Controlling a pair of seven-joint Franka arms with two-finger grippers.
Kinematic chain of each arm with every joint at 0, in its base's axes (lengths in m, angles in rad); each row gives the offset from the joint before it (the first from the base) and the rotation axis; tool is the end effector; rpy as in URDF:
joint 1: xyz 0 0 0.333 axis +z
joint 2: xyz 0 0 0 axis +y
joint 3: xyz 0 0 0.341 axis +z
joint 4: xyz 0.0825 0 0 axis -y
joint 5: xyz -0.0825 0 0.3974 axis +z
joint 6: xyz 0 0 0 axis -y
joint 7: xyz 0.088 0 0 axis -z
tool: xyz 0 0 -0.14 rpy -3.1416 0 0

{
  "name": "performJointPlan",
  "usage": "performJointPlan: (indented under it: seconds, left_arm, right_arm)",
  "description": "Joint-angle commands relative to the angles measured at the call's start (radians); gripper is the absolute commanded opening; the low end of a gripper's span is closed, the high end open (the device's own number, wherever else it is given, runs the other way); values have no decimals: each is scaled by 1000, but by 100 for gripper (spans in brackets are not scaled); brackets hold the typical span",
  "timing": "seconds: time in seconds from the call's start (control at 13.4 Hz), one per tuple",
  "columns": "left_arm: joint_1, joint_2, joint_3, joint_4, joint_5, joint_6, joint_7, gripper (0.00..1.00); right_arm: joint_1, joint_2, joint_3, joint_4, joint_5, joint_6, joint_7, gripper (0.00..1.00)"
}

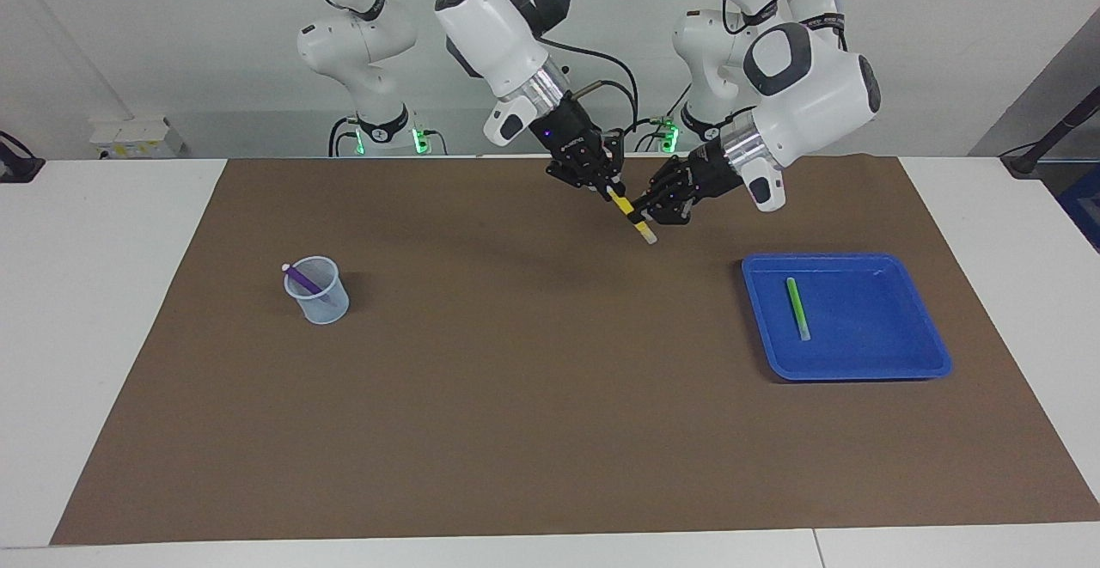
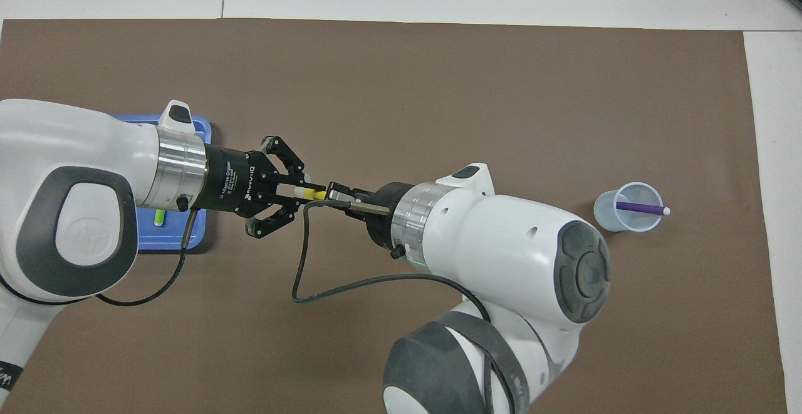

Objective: Right arm passes pens to left for tray arrangement
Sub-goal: 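Place the yellow pen in the tray with the left gripper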

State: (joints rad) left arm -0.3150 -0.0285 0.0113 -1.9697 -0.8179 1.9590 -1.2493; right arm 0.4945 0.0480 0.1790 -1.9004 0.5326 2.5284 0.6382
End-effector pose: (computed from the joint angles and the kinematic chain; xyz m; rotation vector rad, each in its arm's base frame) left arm 0.5273 -0.2388 0.4993 2.0212 1.4797 -0.6825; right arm 0.5059 0.4069 0.5326 -2.4166 0.3856 -0.2346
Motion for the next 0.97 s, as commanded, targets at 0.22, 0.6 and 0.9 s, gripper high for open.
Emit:
performJointPlan:
  seconds: [0.22,0.6,0.9]
  left_arm:
    - [31,-28,10,-12,34,-64,112,0]
    - [80,-30,12,0,212,-164,417,0]
    - [151,-28,12,9,376,-205,725,0]
  right_arm:
    - [-66,-13,-1,52,6,-115,-40,100]
    - [-224,-25,-1,92,-239,-379,-354,100]
    - [-405,-39,-1,72,-318,-497,-673,100]
